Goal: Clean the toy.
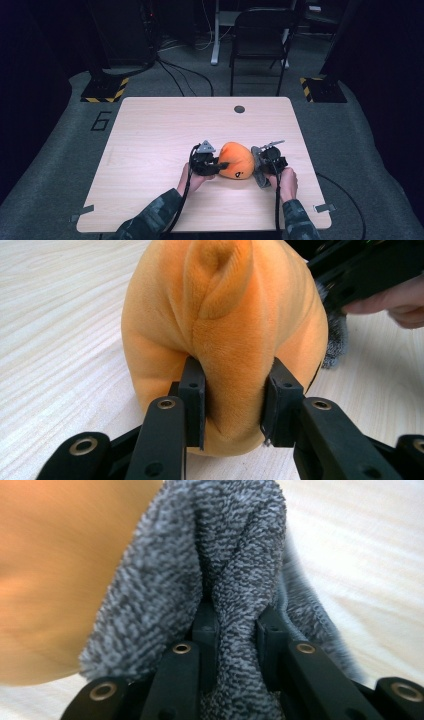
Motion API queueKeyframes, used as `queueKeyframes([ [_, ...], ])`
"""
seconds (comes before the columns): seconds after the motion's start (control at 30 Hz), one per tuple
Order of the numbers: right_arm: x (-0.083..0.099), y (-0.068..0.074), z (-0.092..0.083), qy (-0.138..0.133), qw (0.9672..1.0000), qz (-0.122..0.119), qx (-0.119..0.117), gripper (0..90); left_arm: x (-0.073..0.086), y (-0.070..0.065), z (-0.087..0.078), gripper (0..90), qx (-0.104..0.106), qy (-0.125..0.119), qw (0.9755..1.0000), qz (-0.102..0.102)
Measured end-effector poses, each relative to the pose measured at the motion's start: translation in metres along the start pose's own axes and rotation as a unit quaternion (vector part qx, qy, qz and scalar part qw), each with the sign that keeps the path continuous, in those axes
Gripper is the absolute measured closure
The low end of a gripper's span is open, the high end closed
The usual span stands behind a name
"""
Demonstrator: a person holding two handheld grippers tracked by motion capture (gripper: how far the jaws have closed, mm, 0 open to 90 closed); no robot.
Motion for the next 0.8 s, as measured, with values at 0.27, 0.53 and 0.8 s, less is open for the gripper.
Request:
queueKeyframes([
  [0.27, -0.013, -0.015, -0.058, -0.08, 0.9964, 0.027, 0.003, 75.9, 0.0, 0.0, 0.0, 66.3, 0.001, -0.002, 1.0, -0.002],
  [0.53, -0.025, 0.034, -0.061, -0.089, 0.9948, -0.044, -0.021, 76.3, 0.001, 0.002, 0.0, 64.6, 0.004, -0.002, 0.9999, -0.01],
  [0.8, -0.023, 0.035, -0.054, -0.088, 0.9951, -0.044, -0.012, 76.6, 0.001, 0.002, 0.0, 51.8, 0.003, -0.003, 1.0, 0.0],
])
Point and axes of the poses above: each handheld gripper's, and its own axes: z roughly forward along the jaws, x roughly out of its underside, y roughly to its left, the point moved 1 cm from there along z, roughly forward along the jaws, and after that the axes turned 5 degrees about x, right-handed, at the moved point
